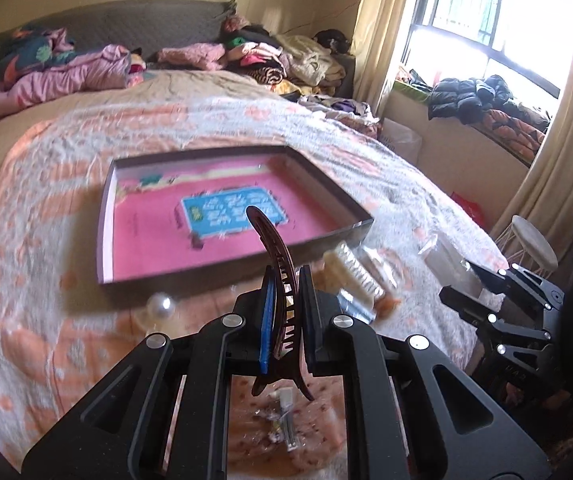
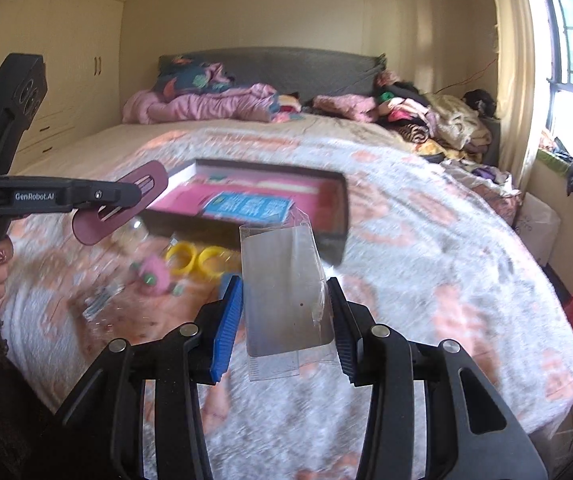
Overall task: Organize jewelry
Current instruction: 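Carry the claw clip and clear bag over the tray and lower them inside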
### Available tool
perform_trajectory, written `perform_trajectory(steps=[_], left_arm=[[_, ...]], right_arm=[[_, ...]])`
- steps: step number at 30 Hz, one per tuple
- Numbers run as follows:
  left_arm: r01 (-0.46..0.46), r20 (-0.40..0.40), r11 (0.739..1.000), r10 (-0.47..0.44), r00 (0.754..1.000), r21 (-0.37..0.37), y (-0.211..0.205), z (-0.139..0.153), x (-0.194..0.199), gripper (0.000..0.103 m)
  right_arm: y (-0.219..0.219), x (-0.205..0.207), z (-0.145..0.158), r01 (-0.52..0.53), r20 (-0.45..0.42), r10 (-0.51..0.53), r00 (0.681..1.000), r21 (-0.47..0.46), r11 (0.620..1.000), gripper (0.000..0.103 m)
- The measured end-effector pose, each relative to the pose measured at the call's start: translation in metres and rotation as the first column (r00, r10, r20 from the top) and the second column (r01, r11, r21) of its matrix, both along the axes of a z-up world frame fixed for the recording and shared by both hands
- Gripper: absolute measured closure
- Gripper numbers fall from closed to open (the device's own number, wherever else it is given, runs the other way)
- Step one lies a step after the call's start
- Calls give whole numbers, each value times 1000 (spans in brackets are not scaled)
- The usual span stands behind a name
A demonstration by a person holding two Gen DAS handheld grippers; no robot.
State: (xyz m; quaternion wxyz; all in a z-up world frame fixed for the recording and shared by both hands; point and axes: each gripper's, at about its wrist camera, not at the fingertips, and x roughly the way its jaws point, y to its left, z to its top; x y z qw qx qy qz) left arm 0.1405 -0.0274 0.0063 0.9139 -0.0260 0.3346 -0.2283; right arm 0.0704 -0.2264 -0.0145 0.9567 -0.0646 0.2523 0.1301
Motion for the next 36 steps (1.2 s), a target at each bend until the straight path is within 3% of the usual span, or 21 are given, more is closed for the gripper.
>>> perform_trajectory(steps=[9,21,27,36], left_arm=[[-39,44,999,39,998,1,-5,16,28,97],[-115,71,993,116,991,-13,16,16,70,97],[-147,18,989,147,989,-5,27,-3,94,97],[-168,-47,986,168,985,14,36,-34,115,97]], right_arm=[[-4,33,27,7,64,-6,998,-16,1000,63],[17,101,47,-18,112,20,993,-23,1000,63],[29,136,40,-35,81,39,996,-43,998,63],[45,174,5,-47,-30,45,999,-80,996,63]])
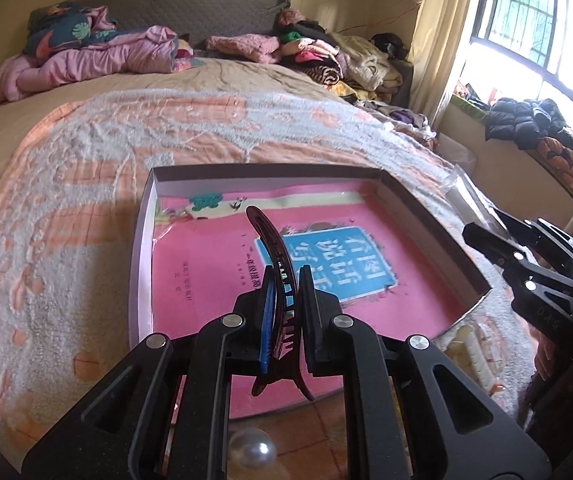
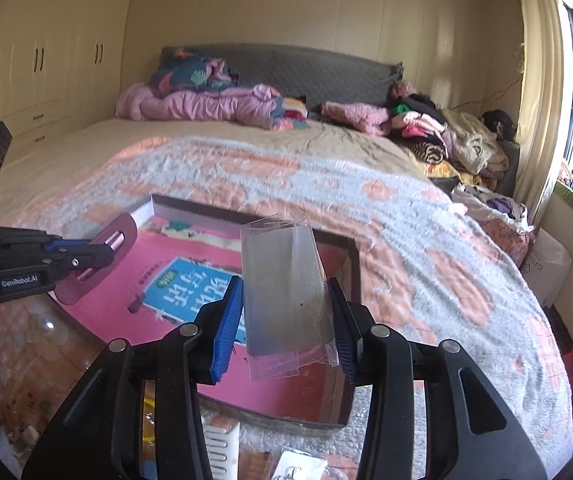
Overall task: Organize jewelry
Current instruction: 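Carry the claw clip and clear bag over the tray and lower them inside, then open both tools to release the items in the tray and withdraw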
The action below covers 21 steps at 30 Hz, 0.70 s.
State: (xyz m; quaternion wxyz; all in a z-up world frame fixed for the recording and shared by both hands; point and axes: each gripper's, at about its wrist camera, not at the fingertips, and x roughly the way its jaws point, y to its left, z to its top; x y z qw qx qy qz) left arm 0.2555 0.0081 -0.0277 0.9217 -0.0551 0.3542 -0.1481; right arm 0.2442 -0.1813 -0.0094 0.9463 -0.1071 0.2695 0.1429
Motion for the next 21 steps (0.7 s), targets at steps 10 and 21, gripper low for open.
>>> perform_trajectory(steps=[10,21], left_arm=[[-4,-20,1000,4,1000,2,2,-9,8,97],[-21,7,1000,21,1000,9,5,1,-3,76]], right_arm=[[6,20,-34,27,-112,-28,993,-5,1000,63],[-2,13,-37,57,-113,-55,992,19,998,44]])
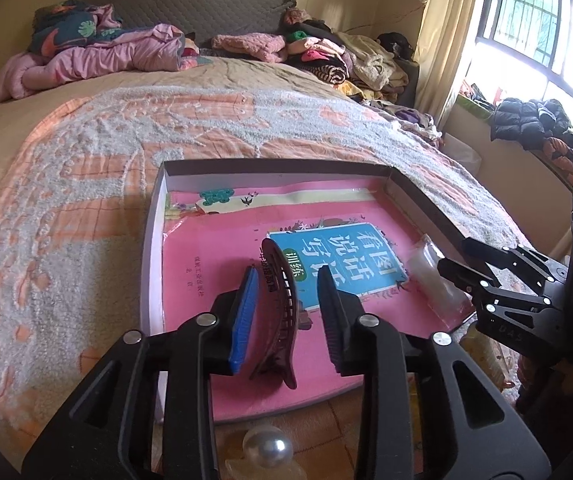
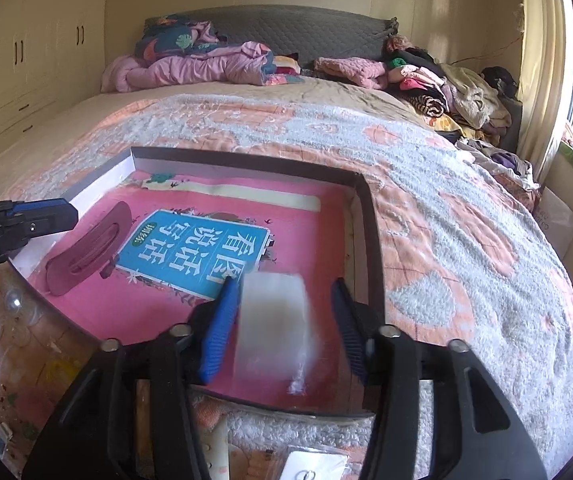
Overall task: Organize jewelry
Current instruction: 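Open both tools to release the items in the tray and withdraw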
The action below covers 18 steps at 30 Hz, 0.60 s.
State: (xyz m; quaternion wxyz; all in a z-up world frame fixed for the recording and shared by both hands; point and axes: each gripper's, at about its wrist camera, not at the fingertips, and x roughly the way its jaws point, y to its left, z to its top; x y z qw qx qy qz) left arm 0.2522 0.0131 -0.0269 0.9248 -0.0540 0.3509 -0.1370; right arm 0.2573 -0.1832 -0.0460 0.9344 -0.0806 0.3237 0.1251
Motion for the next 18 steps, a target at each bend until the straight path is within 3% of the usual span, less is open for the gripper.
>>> perform_trajectory(steps=[10,18], left_arm=[[-35,84,999,36,996,-17,3,31,-36,48],[-97,185,994,104,977,-48,10,64,-76,17]], right_arm=[[-14,-50,40,2,197,-9,980,40,999,18],[-28,-93,72,23,326,-41,945,60,998,10]])
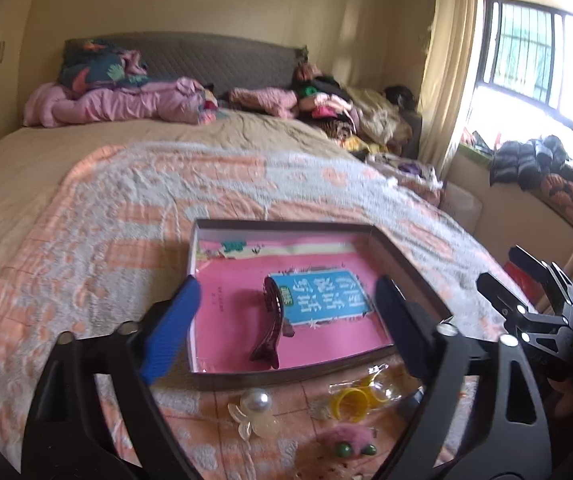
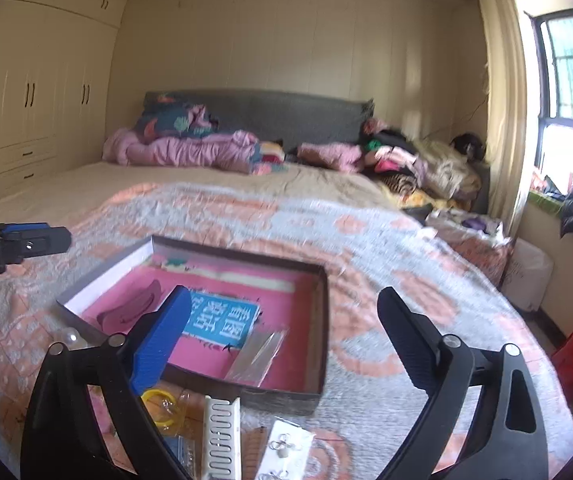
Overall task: Organize jewelry
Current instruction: 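Open both tools to release the items in the tray and withdraw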
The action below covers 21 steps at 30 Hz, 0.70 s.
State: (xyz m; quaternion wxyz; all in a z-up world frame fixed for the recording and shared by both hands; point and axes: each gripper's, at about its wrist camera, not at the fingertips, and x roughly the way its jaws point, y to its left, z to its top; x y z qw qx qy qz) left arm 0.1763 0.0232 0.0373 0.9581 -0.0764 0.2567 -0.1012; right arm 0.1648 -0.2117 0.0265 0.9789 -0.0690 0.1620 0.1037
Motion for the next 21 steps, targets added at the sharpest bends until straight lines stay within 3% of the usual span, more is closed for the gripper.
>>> perform_trajectory(steps=[2,8,21], left_arm=[[-15,24,1000,15,1000,-5,2,7,-11,11],[-22,54,1000,23,998,-7,1,18,-36,11],[-15,61,1000,15,998,7,-5,9,-82,11]], right_arm=[[-6,-10,7,9,22,-9,1000,10,1000,10],[-20,-33,18,21,48,-23,999,40,999,10],[-22,-79,19,-7,60,5,998,43,999,10]])
